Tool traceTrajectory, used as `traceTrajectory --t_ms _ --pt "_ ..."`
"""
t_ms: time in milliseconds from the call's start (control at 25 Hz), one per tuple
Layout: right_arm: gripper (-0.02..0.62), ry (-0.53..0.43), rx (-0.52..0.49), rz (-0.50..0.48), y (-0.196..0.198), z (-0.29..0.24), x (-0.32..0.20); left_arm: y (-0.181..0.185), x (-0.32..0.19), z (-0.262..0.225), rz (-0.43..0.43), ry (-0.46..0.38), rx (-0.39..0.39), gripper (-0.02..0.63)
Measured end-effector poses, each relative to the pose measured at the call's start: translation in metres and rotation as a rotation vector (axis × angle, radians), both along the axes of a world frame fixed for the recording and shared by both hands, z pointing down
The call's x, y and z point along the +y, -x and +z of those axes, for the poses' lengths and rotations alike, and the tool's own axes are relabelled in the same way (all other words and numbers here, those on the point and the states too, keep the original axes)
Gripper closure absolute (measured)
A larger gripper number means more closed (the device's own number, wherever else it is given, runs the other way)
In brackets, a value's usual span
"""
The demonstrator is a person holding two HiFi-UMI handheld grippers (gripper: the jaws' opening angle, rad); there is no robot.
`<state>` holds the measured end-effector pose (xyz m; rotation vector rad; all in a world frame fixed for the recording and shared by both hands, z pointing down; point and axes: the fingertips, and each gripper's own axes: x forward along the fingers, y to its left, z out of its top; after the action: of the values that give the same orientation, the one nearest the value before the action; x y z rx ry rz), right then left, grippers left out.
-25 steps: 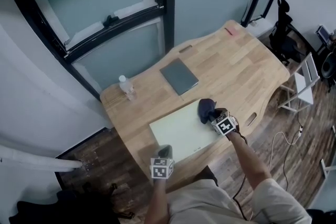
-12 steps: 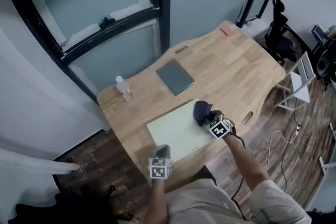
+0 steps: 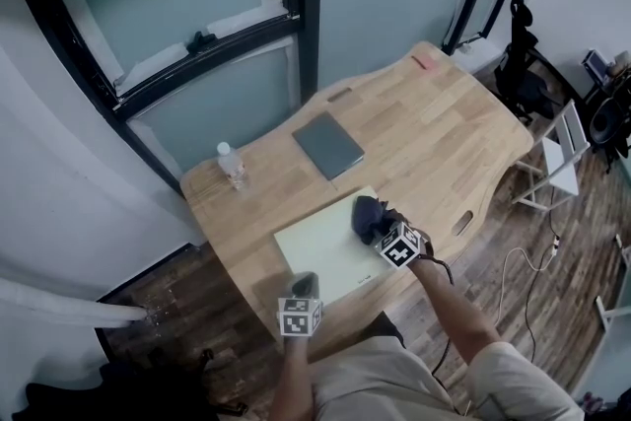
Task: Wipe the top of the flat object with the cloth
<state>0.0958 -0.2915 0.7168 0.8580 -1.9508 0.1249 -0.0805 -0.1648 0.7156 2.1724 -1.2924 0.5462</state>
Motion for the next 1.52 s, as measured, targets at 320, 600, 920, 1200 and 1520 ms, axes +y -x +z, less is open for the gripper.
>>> traceTrajectory --t_ms 320,600,920,1200,1520 --pt "0.517 0.001 -0.021 -0.057 0.038 0.001 0.013 0.001 0.000 0.000 0.004 -0.004 0.007 0.598" --pt "0.517 0.008 -0.034 -0.145 0.085 0.001 0.028 0.002 0.000 0.001 0.010 -0.002 0.005 0.598" --pt "0.517 0.019 -0.055 -0.250 0.144 0.000 0.052 0.000 0.001 0.001 0.019 -0.009 -0.001 0.598" --pt "0.517 0.046 -0.047 -0.355 0.189 0.001 0.073 -0.001 0.004 0.001 0.032 -0.010 -0.007 0.598" --pt "0.517 0.058 -0.086 -0.312 0.188 0.001 0.071 0.005 0.021 0.001 0.040 -0.003 -0.008 0.598"
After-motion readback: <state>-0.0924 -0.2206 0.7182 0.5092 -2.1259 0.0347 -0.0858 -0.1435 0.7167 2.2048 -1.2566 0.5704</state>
